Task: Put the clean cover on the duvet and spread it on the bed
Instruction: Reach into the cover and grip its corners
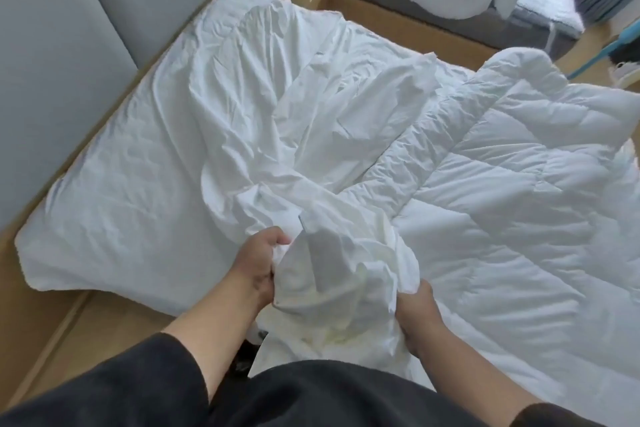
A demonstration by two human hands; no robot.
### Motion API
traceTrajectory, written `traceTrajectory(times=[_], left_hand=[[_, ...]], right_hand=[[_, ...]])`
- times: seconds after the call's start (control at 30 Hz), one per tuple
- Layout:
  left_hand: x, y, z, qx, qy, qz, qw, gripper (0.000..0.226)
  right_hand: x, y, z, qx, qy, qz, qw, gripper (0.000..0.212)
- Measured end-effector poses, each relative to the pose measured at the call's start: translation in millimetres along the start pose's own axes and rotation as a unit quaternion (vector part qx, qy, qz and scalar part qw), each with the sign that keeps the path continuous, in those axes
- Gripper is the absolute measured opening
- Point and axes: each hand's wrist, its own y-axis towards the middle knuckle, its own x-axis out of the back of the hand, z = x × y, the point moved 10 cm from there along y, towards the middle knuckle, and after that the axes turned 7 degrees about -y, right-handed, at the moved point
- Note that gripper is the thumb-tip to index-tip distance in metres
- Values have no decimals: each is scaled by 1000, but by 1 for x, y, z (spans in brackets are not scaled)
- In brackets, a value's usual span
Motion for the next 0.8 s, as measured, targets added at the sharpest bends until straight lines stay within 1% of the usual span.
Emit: traceTrajectory(times=[0.1, 0.2, 0.27, 0.3, 0.33, 0.37, 0.4, 0.47, 0.5, 0.53, 0.57, 0.6, 0.63, 0.67, 0.7, 0.73, 0.8], left_hand=[[-77, -34, -51, -69, -18, 79, 994, 30], [-129, -65, -101, -150, -39, 139, 978, 20], [-157, -81, -128, -190, -63, 166, 966, 25], [-170, -87, -138, -201, -76, 183, 959, 25], [-183, -94, -144, -210, -78, 200, 954, 21], [-194, -100, -145, -218, -59, 209, 952, 14], [-205, -105, -143, -223, -39, 217, 950, 15], [-225, -111, -131, -226, -9, 241, 944, 32], [-233, -115, -127, -230, 3, 245, 942, 29], [-241, -117, -124, -224, 5, 250, 942, 16], [-246, -119, -126, -227, -2, 242, 943, 21], [-248, -115, -130, -231, -1, 226, 946, 36], [-252, -114, -133, -238, -6, 214, 947, 38], [-256, -111, -135, -255, 3, 202, 946, 29], [-262, -109, -133, -271, 23, 192, 943, 17], [-268, -104, -128, -283, 55, 171, 942, 18], [-280, -97, -107, -267, 86, 149, 948, 30]], right_hand=[[41, -30, 53, 111, 50, -50, 991, 64], [86, -56, 61, 158, 65, -96, 981, 69], [116, -64, 39, 148, 46, -137, 978, 61], [128, -66, 22, 140, 29, -157, 977, 56], [139, -67, 4, 124, 13, -176, 977, 52], [147, -66, -17, 99, -4, -193, 976, 48], [155, -64, -35, 71, -29, -210, 975, 41], [168, -61, -55, 38, -80, -233, 968, 34], [173, -58, -56, 44, -96, -237, 966, 33], [178, -56, -56, 52, -106, -237, 964, 32], [182, -52, -57, 60, -111, -237, 963, 30], [187, -46, -61, 67, -119, -238, 962, 28], [191, -40, -69, 73, -129, -239, 960, 27], [193, -34, -80, 69, -135, -230, 961, 31], [193, -27, -92, 52, -139, -213, 966, 39], [193, -17, -100, 26, -155, -191, 969, 51], [199, -1, -88, -1, -183, -169, 968, 72]])
